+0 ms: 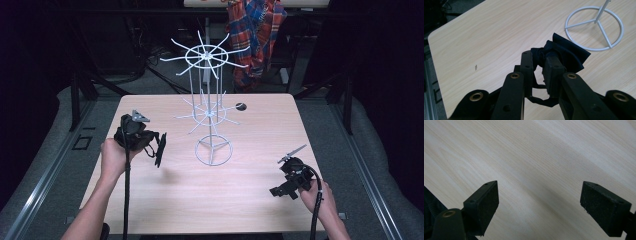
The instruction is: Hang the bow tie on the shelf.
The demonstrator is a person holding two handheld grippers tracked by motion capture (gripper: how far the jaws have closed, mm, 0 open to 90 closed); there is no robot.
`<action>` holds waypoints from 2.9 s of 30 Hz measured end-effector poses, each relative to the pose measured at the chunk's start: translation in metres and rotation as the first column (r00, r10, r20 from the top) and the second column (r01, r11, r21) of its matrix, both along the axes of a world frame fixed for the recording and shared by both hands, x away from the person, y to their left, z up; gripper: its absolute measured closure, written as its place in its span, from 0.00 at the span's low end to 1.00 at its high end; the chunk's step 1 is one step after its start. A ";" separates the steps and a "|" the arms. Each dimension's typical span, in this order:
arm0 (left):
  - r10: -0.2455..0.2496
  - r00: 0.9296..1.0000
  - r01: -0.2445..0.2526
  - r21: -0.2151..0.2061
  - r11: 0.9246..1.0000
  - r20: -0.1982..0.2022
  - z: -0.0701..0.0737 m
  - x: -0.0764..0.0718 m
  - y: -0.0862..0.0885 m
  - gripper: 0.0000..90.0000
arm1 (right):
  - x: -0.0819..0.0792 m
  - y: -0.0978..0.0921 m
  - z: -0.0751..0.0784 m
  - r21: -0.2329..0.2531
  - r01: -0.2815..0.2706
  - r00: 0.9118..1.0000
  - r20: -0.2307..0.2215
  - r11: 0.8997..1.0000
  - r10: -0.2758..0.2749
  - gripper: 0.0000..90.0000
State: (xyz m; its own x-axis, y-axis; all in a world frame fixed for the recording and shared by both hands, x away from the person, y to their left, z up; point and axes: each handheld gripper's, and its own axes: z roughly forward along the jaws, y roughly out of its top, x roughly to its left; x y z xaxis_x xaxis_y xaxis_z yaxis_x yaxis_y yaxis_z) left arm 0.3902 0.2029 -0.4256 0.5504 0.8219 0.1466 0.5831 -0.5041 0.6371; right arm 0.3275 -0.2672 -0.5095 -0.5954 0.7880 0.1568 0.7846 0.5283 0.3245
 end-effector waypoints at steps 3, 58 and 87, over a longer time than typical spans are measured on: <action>-0.005 1.000 0.005 0.007 1.000 0.003 0.004 0.001 -0.002 0.88 | -0.001 0.002 -0.001 0.013 0.023 1.000 0.011 1.000 -0.023 0.17; -0.135 0.987 0.130 0.074 0.989 0.081 0.057 0.011 -0.040 0.87 | 0.001 0.001 0.000 -0.009 -0.009 1.000 0.002 1.000 0.009 0.17; -0.202 0.978 0.195 0.102 0.975 0.060 0.065 0.028 -0.061 0.86 | 0.002 0.000 0.001 -0.023 -0.021 1.000 -0.004 1.000 0.021 0.17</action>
State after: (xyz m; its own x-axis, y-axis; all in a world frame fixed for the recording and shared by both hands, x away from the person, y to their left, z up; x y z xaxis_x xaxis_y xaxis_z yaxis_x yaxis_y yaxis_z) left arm 0.4178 0.1424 -0.3610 0.6872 0.6776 0.2619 0.4214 -0.6655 0.6161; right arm 0.3294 -0.2675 -0.5085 -0.6115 0.7785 0.1412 0.7743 0.5522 0.3091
